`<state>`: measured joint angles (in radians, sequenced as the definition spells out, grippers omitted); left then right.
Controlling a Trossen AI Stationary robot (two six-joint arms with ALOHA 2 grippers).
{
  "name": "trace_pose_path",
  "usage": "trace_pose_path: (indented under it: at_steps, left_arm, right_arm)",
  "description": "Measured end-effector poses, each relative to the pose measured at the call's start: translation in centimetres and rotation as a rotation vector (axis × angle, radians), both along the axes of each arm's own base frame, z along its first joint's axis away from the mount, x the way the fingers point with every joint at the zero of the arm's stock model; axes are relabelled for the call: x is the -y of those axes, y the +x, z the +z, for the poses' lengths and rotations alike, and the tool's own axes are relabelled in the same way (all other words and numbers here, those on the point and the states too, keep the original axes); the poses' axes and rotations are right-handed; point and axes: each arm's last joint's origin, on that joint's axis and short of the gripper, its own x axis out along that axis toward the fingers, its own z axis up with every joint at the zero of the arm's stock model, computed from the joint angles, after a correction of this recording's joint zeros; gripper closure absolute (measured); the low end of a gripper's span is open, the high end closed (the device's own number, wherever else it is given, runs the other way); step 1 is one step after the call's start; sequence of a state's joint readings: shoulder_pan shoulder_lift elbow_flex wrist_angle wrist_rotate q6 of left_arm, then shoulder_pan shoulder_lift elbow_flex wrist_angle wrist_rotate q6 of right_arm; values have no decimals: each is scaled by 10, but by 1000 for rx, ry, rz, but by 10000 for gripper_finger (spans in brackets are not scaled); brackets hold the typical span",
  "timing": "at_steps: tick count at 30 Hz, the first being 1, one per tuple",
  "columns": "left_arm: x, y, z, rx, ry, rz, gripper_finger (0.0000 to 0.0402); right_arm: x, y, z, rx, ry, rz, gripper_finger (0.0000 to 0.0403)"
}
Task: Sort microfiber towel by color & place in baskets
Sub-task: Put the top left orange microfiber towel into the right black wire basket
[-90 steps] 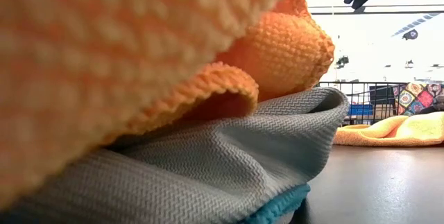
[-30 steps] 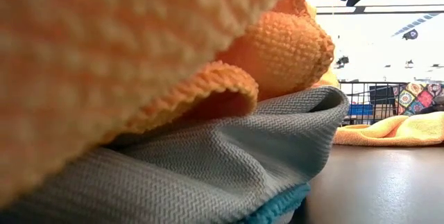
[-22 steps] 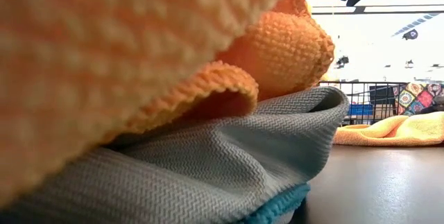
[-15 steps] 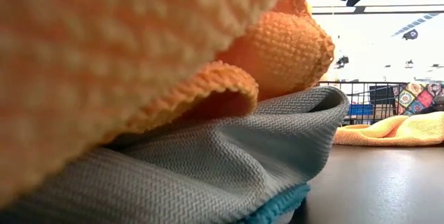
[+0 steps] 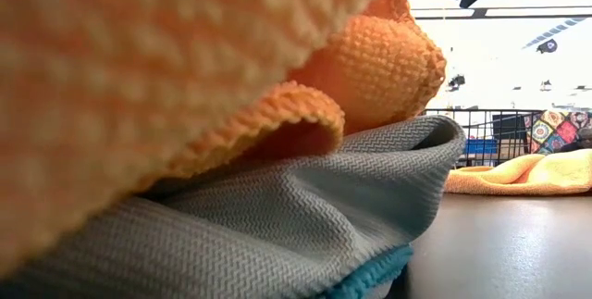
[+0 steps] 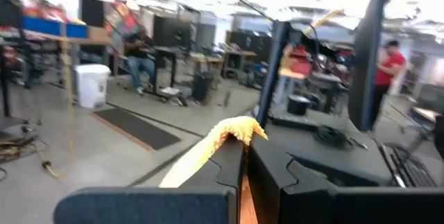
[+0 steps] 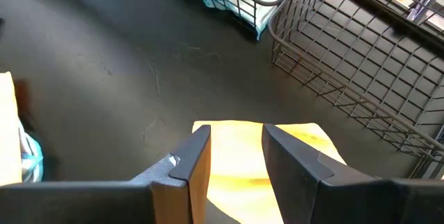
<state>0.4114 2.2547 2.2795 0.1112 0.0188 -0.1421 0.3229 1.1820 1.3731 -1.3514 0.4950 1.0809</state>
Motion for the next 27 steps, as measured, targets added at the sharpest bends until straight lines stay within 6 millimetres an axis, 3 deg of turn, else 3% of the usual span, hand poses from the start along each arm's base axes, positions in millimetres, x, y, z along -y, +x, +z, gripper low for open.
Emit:
trace_pose_path:
  at_steps: [5, 17, 27]
  left_arm:
    - [4, 3, -8, -66, -59, -85, 401]
    - [12, 4, -29, -249, -191, -98, 402]
    - [22, 8, -33, -289, -206, -117, 401]
  right_arm:
    - [0, 0, 0, 0, -1, 0, 280]
    - [0, 0, 0, -2, -5, 5, 280]
    - [0, 0, 0, -2, -5, 6, 280]
